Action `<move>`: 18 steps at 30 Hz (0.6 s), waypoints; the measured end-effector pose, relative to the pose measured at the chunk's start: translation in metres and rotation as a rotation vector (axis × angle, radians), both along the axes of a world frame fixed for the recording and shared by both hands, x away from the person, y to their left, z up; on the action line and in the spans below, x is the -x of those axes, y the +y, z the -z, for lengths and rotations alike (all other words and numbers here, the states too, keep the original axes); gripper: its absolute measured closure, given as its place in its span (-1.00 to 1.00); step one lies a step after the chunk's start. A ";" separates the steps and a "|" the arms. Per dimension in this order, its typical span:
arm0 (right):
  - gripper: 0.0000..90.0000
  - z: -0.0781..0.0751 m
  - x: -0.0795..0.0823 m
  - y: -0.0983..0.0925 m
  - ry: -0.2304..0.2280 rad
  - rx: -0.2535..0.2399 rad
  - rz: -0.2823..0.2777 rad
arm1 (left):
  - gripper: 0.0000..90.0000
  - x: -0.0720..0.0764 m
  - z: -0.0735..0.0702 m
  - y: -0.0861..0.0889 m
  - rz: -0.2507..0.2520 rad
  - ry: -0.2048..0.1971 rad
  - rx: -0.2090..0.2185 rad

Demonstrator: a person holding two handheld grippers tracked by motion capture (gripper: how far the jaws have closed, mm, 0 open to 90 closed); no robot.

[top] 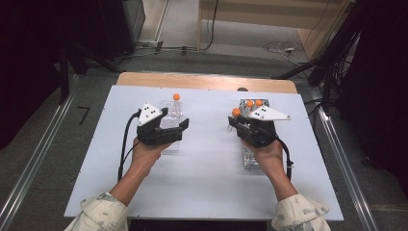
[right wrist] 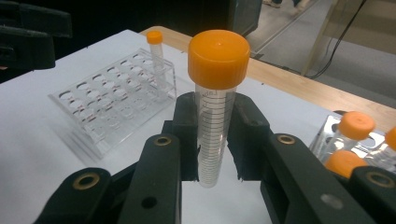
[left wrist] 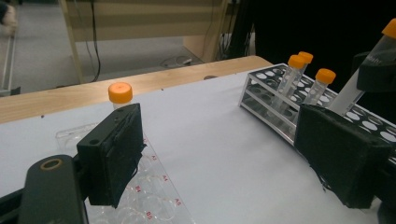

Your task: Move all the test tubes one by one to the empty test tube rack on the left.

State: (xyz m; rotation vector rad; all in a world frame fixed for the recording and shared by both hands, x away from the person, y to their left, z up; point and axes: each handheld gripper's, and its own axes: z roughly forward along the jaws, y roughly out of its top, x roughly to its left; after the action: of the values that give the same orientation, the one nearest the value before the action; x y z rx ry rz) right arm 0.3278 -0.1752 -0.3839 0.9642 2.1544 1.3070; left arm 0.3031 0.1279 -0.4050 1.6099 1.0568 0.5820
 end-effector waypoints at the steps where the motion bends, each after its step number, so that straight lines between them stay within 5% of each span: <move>1: 0.60 0.001 0.000 0.002 0.002 0.000 -0.003 | -0.65 0.000 0.000 0.000 0.001 0.000 0.001; 18: 0.60 0.021 -0.001 0.033 0.023 0.041 -0.063 | -0.61 0.000 0.001 -0.008 0.033 0.002 0.004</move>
State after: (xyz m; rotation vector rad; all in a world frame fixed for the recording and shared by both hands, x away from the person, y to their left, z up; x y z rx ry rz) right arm 0.3293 -0.1421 -0.4049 0.9071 2.2369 1.2812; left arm 0.3030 0.1199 -0.4062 1.6219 1.0303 0.5567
